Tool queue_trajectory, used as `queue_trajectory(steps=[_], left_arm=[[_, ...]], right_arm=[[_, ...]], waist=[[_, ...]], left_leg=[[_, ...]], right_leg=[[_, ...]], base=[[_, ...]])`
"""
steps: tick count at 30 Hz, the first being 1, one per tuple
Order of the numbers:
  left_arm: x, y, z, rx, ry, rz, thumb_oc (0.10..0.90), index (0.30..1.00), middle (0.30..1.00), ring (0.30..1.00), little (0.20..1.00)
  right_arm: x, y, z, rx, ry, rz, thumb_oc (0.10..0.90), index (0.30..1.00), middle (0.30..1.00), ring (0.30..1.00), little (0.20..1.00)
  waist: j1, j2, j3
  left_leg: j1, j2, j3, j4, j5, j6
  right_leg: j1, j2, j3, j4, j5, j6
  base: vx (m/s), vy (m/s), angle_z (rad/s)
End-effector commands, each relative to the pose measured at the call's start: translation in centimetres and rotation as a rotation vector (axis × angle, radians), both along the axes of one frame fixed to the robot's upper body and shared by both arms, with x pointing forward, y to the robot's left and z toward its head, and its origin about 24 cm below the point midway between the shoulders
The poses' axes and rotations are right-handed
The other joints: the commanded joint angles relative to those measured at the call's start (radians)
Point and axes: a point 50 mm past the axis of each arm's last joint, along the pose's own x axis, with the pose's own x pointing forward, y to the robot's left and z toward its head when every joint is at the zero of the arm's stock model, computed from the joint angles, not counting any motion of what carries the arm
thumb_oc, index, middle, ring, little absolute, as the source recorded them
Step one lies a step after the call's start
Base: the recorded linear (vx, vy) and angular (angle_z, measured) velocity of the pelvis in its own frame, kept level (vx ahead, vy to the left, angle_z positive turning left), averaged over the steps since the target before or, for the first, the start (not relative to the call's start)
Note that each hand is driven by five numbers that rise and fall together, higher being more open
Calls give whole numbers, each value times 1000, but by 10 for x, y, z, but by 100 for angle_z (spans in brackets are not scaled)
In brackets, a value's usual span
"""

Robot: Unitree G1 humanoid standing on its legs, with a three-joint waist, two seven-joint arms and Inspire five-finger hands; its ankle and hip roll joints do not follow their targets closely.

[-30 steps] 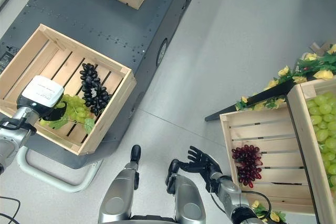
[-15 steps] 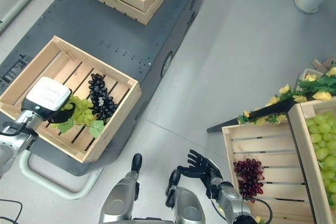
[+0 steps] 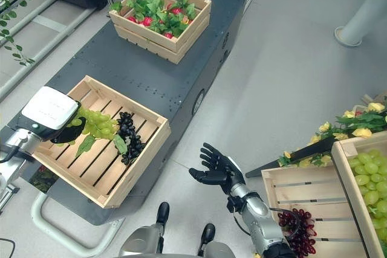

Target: Pick up the fruits from the basket on one side to the basket on the other side

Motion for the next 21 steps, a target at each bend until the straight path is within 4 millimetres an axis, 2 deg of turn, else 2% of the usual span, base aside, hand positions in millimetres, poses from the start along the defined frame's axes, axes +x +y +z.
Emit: queue_trajectory(steps=[1,5,11,17,18,21], left_arm=[[-2,24,46,13,-213,61,400,300,300,300,300],[2,20,46,11,-223,37,400,300,300,300,300],[13,8,45,10,-233,-36,400,300,300,300,300],[20,-6,47,15,-234,-87,400,300,300,300,300],[25,-12,53,14,-241,-112,400,300,300,300,300],[30,-18,59,3,-249,-139,400,300,300,300,300]], right_arm=[[-1,-2,23,2,-112,63,800,900,900,900,900],[10,20,57,30,-255,184,800,900,900,900,900],[23,53,96,24,-412,303,800,900,900,900,900],[31,72,108,22,-456,327,800,900,900,900,900],[33,83,112,33,-455,352,800,900,900,900,900],[34,95,112,19,-449,374,800,900,900,900,900]], waist=[[-7,56,-176],[2,59,-186],[26,64,-204],[42,65,-215],[50,68,-222],[60,71,-231]], left_leg=[[3,-55,-7,-3,-48,-31],[5,-56,-11,-3,-51,-28],[11,-57,-13,-3,-59,-26],[17,-59,-17,-3,-63,-22],[19,-61,-19,-3,-63,-22],[18,-63,-23,-3,-63,-22]], right_leg=[[-71,-4,5,35,71,29],[-69,-10,5,26,78,33],[-59,-17,1,10,85,34],[-54,-22,0,9,84,35],[-51,-26,-2,8,86,36],[-48,-30,-5,2,88,37]], base=[[0,0,0],[-2,-16,2],[1,-6,0],[0,-4,1],[0,0,0],[3,-12,8]])
